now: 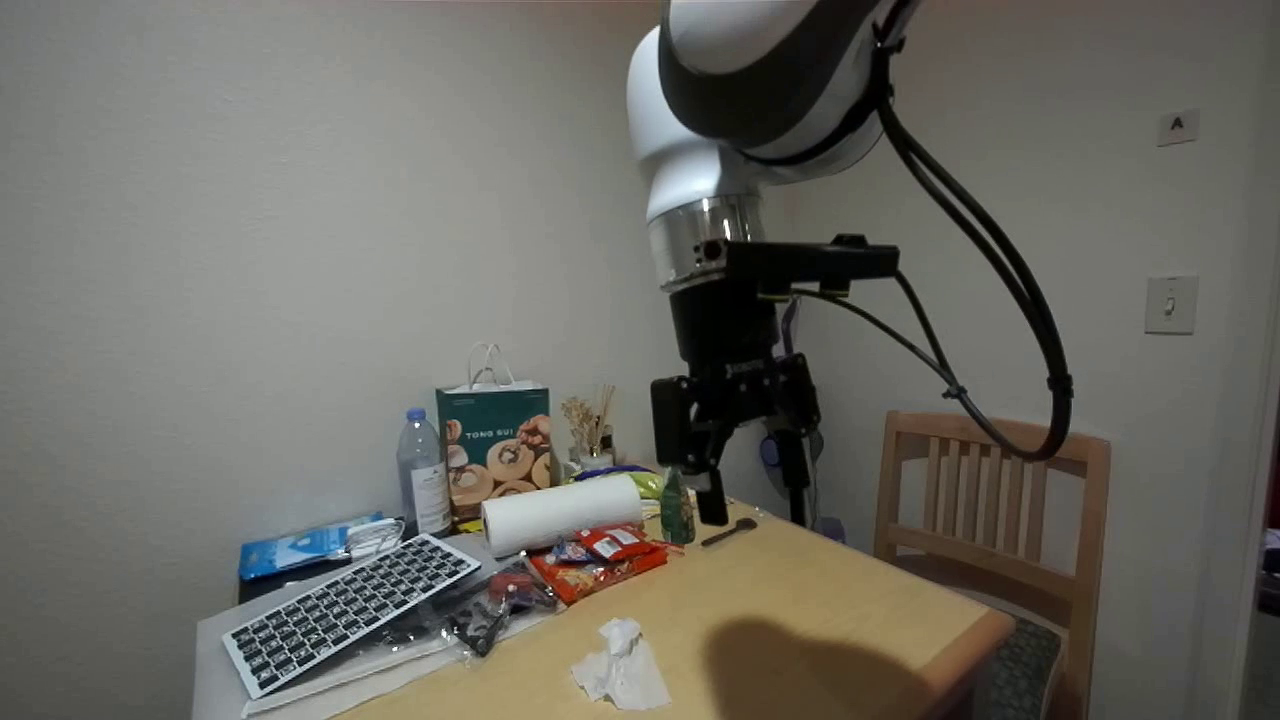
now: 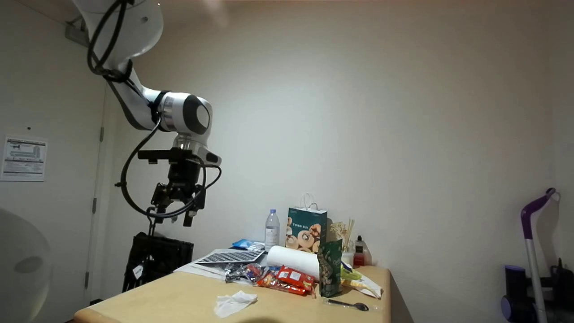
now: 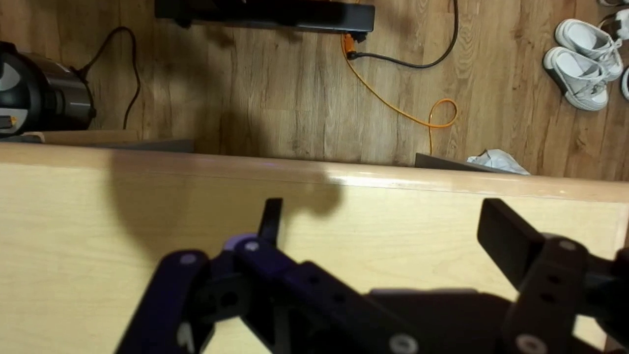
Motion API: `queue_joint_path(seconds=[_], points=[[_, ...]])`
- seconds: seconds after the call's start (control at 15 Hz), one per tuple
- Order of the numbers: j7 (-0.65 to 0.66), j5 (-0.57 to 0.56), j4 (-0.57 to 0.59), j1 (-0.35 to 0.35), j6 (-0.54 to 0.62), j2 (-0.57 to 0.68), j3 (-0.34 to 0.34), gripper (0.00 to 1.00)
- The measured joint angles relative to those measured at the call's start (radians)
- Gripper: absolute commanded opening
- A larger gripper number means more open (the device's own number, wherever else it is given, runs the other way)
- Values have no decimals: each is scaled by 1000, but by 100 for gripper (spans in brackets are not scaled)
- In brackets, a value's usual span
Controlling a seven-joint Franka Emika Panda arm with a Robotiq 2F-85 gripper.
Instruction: Wipe the table with the white cloth
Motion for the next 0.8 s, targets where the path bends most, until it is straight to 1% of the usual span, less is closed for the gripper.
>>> queue_joint_path(seconds=[0.27, 0.4, 0.53, 0.8], points=[[-100, -5, -12, -1, 9, 96, -46, 100], [-152, -28, -9, -3, -4, 144, -77, 100], [-158, -30, -7, -3, -2, 165, -90, 100], [-157, -30, -1, 5, -2, 160, -85, 100]])
